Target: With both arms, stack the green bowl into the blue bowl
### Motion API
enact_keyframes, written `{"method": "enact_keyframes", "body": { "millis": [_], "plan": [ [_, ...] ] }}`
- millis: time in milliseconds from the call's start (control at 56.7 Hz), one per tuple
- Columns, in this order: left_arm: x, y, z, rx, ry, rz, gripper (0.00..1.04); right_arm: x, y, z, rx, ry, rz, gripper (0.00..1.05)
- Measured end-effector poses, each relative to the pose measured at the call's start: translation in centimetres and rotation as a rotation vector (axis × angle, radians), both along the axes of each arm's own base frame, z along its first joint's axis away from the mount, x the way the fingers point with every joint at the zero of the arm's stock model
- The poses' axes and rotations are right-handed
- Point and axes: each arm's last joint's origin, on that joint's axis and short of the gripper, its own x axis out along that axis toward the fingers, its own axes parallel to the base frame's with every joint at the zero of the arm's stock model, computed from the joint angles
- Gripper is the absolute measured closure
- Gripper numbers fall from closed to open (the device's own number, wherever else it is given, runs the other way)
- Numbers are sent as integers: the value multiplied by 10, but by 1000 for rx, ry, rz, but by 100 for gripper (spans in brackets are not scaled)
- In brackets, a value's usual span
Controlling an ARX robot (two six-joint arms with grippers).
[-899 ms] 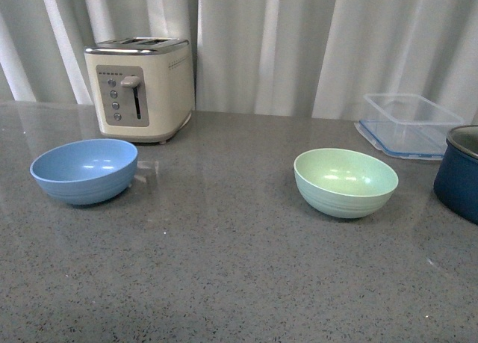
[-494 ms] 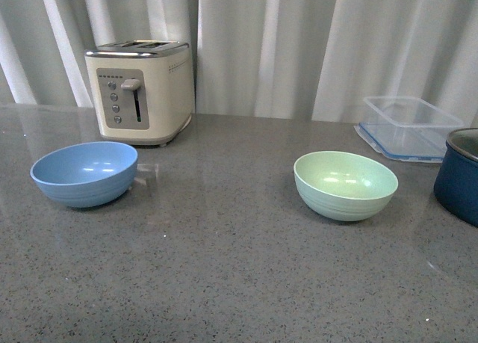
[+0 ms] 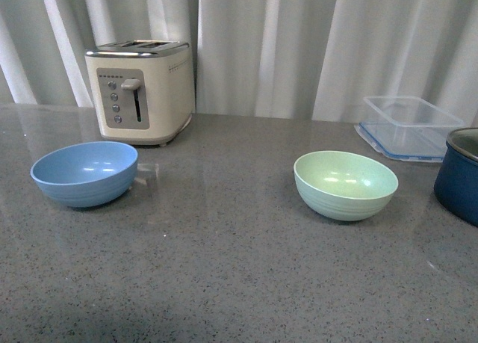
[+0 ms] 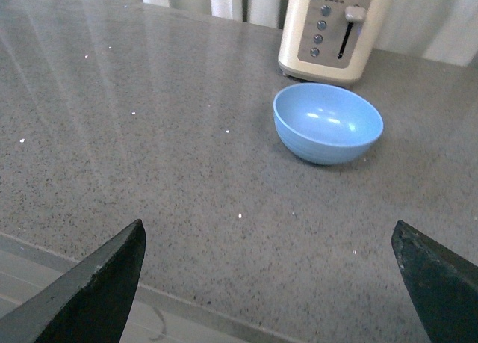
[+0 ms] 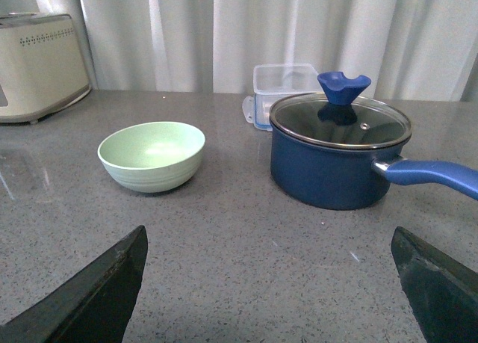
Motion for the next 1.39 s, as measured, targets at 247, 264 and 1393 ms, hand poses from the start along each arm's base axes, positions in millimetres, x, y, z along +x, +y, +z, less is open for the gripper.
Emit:
{"method": "enact_keyframes", "body": {
  "millis": [247,264,1393],
  "plan": [
    [67,17,47,-148,70,24,7,0,0,0,0,0,0,10],
    [74,18,47,-156,87,26,7,0,0,0,0,0,0,10],
    [279,-4,-12,-337,522,35,12,0,0,0,0,0,0,10]
  ]
}}
